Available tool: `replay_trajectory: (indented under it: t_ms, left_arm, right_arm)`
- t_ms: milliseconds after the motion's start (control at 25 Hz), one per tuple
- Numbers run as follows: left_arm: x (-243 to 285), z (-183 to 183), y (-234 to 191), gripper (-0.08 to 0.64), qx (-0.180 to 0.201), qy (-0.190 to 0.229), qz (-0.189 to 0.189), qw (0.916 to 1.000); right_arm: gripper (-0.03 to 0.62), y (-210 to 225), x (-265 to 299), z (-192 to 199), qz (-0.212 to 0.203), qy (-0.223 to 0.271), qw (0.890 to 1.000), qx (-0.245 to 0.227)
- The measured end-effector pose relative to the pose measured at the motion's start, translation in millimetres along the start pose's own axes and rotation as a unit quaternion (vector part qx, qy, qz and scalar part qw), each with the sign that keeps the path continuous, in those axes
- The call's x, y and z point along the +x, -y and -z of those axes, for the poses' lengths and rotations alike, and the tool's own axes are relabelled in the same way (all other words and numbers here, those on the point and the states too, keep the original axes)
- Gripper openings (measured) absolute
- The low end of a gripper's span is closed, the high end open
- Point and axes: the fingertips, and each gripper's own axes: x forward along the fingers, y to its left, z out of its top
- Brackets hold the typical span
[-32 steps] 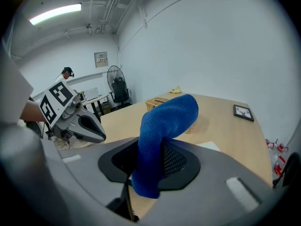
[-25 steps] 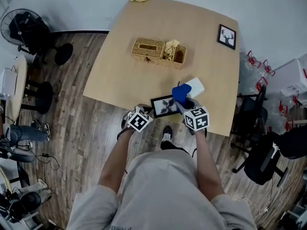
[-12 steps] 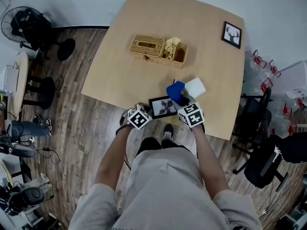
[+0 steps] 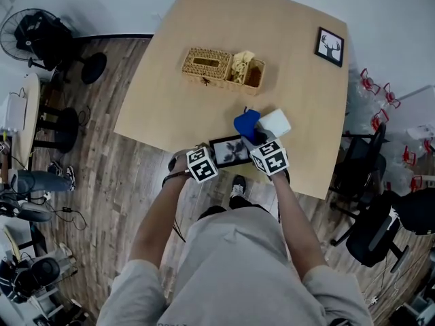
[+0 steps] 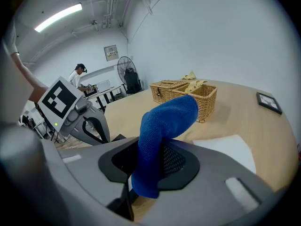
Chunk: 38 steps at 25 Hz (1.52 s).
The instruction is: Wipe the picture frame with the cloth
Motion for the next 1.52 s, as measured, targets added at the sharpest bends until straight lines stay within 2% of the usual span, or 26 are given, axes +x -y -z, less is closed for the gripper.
replay_trajectory:
  t_ms: [80,240,600,840,1080,1200,1520]
  left_arm:
    - [0.4,-1.0,-0.6,0.053,-0.001,-0.002,-0.001,1.0000]
    - [2.1,-1.7,-1.7,0.052,0.012,-0.011,-0.005,0.9999]
    - [2.9,-1.2,0.2,0.052,0.006,-0.024,-0.006,0.9997]
    - [1.2,-0.2,-1.5,0.052,0.003,-0.026,-0.003,0.9996]
    - [4.2,-2.5,-0.2,0.052,0.011,-0.038,-0.003,0.9992]
    - [3.9,-1.2,-0.3,0.052,0.008,-0.045,-0.003,0.9990]
    - [5.3,-1.0,2.8,0.052,0.030,-0.055,0.000,0.9980]
  right_arm:
    - [0.104,-2.5,10.7,1.8,-0.009,-0.014,1.000,-0.010]
    - [0.106,-5.2,40.2,29.6,-0.028,-0.073,0.996,-0.044]
    - [0.106,-6.5,41.2,34.2,-0.015,-0.054,0.998,-0.033]
    - [0.106,-7.0,42.8,32.0,-0.020,-0.058,0.998,-0.029]
    - [0.106,-4.5,42.1,32.8,0.005,-0.081,0.997,-0.017]
    - [0.106,-4.8,44.0,33.6,0.008,-0.089,0.996,-0.013]
    - [0.104,-4.5,42.6,33.3,0.009,-0.110,0.994,0.019]
